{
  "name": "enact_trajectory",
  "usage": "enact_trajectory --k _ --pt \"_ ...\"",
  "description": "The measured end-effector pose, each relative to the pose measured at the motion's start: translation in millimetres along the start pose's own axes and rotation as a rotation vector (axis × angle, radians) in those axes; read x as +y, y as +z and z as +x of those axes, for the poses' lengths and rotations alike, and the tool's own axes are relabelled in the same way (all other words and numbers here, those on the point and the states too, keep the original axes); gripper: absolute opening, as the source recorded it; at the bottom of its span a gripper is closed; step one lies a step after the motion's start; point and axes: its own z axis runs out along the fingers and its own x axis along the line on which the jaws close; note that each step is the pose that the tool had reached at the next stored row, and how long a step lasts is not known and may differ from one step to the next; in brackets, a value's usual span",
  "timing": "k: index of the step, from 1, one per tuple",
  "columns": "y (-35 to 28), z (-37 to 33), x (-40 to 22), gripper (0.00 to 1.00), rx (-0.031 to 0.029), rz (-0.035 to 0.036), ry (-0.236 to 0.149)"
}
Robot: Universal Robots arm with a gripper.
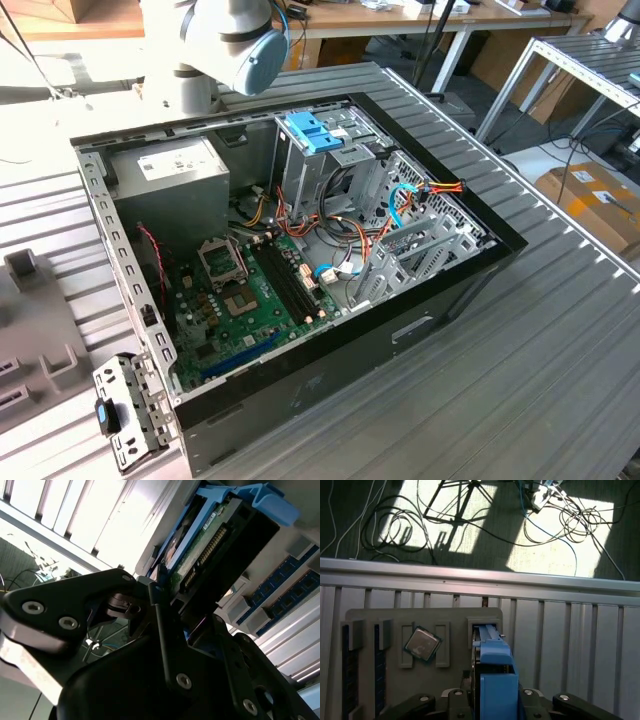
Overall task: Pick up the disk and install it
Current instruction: 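Pick up the disk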
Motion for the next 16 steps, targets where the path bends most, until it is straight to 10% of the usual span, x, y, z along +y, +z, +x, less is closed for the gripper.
enact_trajectory --k 12,16 --pt "-9.7 -0.7 0.5 0.37 -0.0040 0.0001 0.000" --pt "-24.7 -1.5 1.2 0.37 -0.0051 0.0004 0.000"
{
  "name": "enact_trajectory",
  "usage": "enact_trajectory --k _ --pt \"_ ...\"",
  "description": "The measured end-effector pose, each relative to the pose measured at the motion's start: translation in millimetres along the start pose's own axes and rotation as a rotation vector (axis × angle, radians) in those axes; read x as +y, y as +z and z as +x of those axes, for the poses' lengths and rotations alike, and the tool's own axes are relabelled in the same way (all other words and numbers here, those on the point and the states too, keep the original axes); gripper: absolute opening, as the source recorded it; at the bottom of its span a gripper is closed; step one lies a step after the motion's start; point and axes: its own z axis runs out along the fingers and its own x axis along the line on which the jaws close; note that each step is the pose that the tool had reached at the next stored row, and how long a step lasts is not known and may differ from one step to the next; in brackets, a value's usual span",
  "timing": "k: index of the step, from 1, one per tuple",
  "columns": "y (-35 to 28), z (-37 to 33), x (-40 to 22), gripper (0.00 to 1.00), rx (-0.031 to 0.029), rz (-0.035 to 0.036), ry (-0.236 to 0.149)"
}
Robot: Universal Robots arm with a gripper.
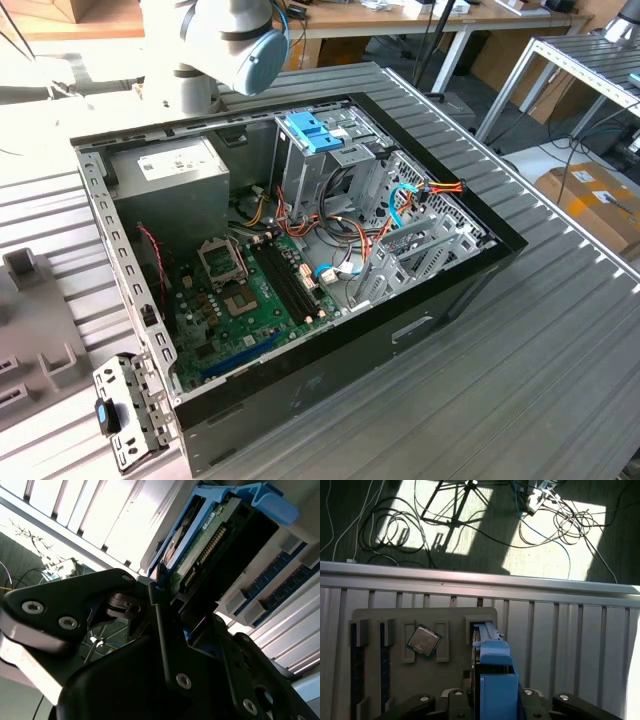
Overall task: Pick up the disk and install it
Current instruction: 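Pick up the disk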
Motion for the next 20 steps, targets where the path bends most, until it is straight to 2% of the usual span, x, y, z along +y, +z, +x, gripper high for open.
enact_trajectory --k 20 --pt "-31.2 -2.4 1.4 0.37 -0.0007 -0.0001 0.000"
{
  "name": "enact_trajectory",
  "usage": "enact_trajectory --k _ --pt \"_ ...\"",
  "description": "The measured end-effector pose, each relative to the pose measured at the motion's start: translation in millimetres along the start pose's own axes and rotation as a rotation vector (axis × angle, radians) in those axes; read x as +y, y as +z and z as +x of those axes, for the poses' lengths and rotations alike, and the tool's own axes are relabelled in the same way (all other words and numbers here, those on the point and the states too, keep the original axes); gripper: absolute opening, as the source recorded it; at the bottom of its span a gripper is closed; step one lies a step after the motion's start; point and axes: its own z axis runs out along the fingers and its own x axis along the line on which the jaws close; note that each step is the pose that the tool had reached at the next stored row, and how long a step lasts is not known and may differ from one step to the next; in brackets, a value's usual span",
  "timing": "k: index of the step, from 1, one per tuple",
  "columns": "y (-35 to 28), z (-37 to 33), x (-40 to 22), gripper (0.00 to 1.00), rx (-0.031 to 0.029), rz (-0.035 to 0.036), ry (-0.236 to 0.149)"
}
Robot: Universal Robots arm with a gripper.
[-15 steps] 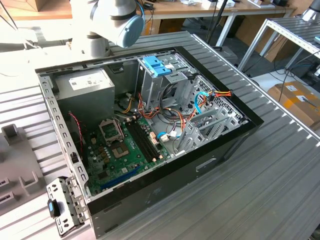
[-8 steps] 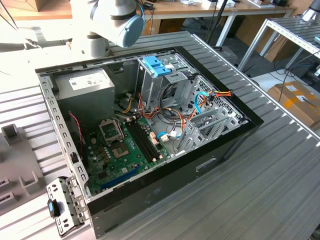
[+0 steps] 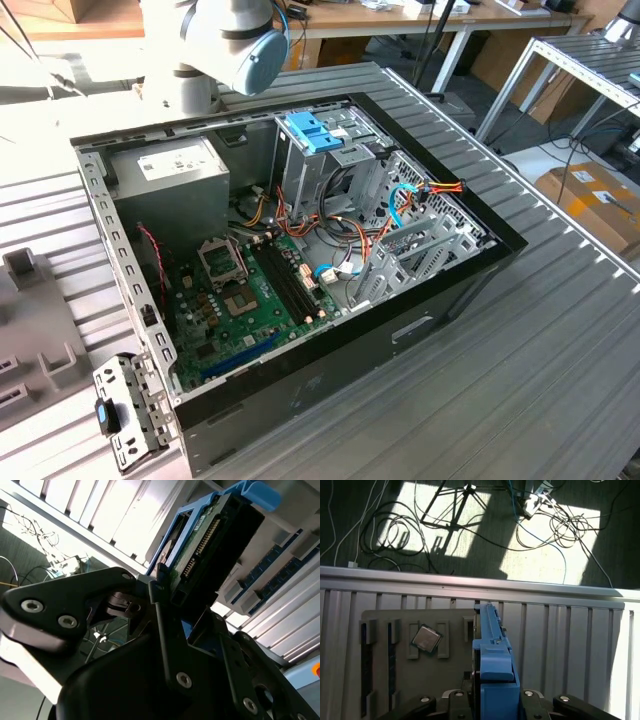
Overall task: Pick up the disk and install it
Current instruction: 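Pick up the disk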
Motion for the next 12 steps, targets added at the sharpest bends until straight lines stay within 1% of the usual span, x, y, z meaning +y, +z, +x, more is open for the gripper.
enact_trajectory --k 7,11,12 --pt "-7.3 -0.5 0.3 0.37 0.0000 0.0001 0.000" --pt "-12.9 -0.8 0.6 0.37 -0.0003 0.0001 0.000" --pt "-15.3 -1.0 0.8 0.37 -0.0004 0.0001 0.000"
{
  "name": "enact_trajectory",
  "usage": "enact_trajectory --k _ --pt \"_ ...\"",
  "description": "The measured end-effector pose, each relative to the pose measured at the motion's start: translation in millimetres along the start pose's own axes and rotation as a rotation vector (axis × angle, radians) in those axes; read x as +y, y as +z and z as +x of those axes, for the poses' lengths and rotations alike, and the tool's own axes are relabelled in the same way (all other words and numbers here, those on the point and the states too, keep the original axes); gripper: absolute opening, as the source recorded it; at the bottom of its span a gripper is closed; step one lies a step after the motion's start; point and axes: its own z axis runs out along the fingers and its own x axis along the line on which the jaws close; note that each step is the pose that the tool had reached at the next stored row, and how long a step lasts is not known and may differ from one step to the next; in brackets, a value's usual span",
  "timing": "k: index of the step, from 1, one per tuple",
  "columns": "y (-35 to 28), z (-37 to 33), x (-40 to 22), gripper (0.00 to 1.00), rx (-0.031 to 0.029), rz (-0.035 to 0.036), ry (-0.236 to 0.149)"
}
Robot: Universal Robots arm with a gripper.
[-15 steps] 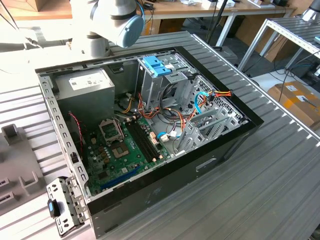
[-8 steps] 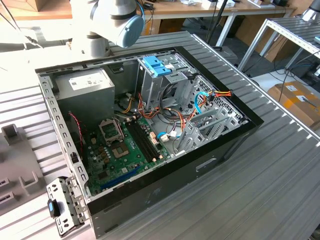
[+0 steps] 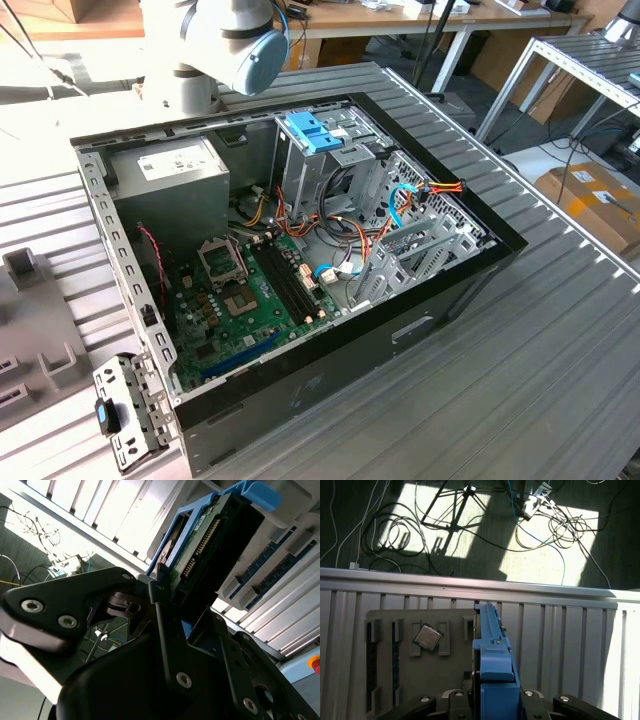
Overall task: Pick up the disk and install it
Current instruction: 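Pick up the disk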
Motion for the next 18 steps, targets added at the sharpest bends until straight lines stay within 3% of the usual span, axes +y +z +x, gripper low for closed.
enact_trajectory --k 9,18 --pt "-10.7 -0.6 0.5 0.37 -0.0002 -0.0001 0.000" --pt "-17.1 -1.0 0.8 0.37 -0.0009 0.0001 0.000"
